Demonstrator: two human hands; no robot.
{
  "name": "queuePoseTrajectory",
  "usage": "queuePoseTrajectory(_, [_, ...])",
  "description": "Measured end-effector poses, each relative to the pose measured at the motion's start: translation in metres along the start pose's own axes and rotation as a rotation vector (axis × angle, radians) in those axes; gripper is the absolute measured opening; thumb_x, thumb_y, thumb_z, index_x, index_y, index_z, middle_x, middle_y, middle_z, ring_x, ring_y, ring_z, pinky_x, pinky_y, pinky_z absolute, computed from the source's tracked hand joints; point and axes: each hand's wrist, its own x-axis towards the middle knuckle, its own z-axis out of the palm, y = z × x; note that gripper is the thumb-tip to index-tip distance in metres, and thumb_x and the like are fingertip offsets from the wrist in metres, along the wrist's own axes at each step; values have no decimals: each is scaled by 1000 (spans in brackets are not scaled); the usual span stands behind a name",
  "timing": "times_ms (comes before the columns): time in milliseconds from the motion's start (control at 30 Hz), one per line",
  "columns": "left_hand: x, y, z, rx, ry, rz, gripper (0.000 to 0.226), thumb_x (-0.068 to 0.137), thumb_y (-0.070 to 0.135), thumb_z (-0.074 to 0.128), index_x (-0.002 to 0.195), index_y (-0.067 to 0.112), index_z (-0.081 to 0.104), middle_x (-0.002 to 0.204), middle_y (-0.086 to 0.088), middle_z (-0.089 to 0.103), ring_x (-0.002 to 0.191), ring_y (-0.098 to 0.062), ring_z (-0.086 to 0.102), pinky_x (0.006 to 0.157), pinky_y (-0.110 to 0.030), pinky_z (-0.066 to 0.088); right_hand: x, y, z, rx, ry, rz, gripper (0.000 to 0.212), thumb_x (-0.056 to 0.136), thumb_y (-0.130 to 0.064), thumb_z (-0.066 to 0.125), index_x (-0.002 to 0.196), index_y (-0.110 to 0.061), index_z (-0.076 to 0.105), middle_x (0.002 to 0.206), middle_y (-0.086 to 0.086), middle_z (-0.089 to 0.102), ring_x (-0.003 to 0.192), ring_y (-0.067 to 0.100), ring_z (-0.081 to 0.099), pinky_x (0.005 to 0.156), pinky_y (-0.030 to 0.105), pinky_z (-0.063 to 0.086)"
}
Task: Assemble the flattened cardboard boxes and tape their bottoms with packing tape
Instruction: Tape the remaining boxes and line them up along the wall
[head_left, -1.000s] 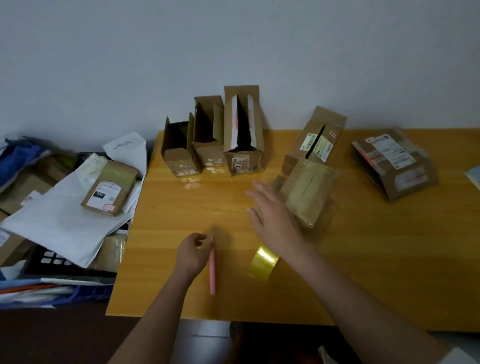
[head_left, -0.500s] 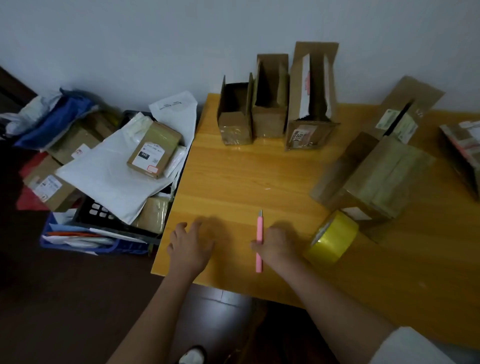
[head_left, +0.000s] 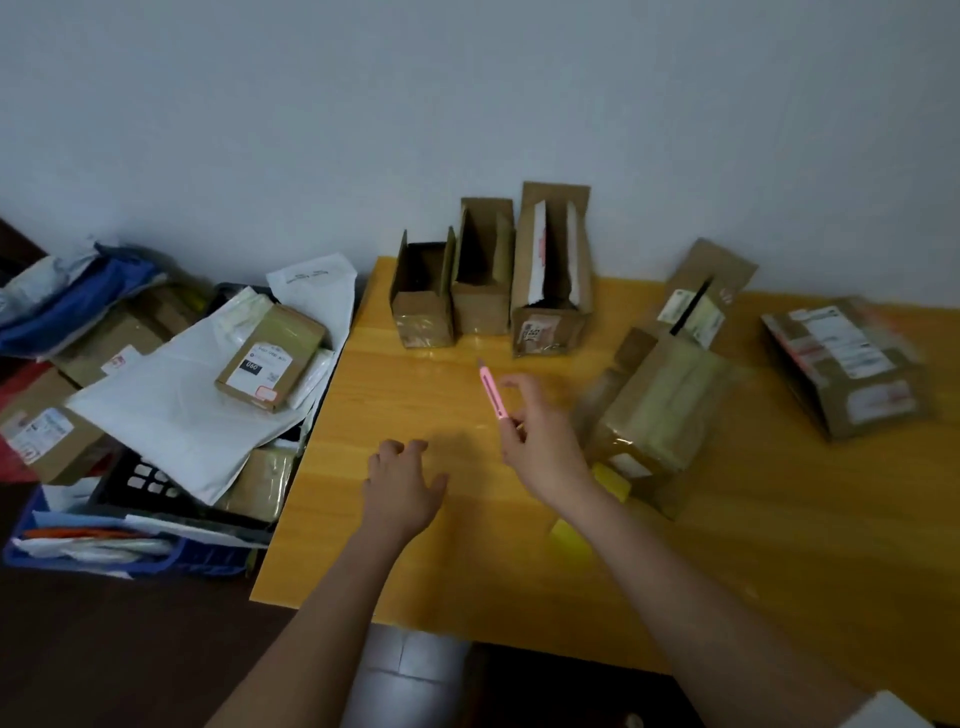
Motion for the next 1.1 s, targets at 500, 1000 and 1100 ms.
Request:
queuePoseTrajectory(500, [-22, 147, 54, -466, -271, 177, 33, 87, 26, 72, 114, 24, 55, 105, 1, 56, 94, -16, 56, 64, -19, 44, -55, 105, -146, -27, 77, -180, 25, 84, -6, 71, 98, -25, 61, 106, -12, 50, 91, 2, 58, 81, 23, 54])
queuePoseTrajectory(1000, [-34, 143, 79, -788, -230, -63, 21, 90, 22, 67, 110, 27, 63, 91, -7, 54, 70, -15, 49, 64, -26, 45, -49, 134, -139, 192, -69, -274, 27, 95, -22, 55, 122, -19, 57, 101, -15, 62, 82, 5, 62, 63, 15, 46])
queuePoseTrajectory(1100, [-33, 138, 80, -800, -210, -99, 19, 88, 16, 67, 104, 27, 66, 87, -9, 55, 72, -22, 51, 66, -28, 45, -49, 135, -140, 191, -108, -282, 25, 95, -22, 57, 119, -20, 58, 99, -16, 62, 79, 7, 62, 62, 16, 46])
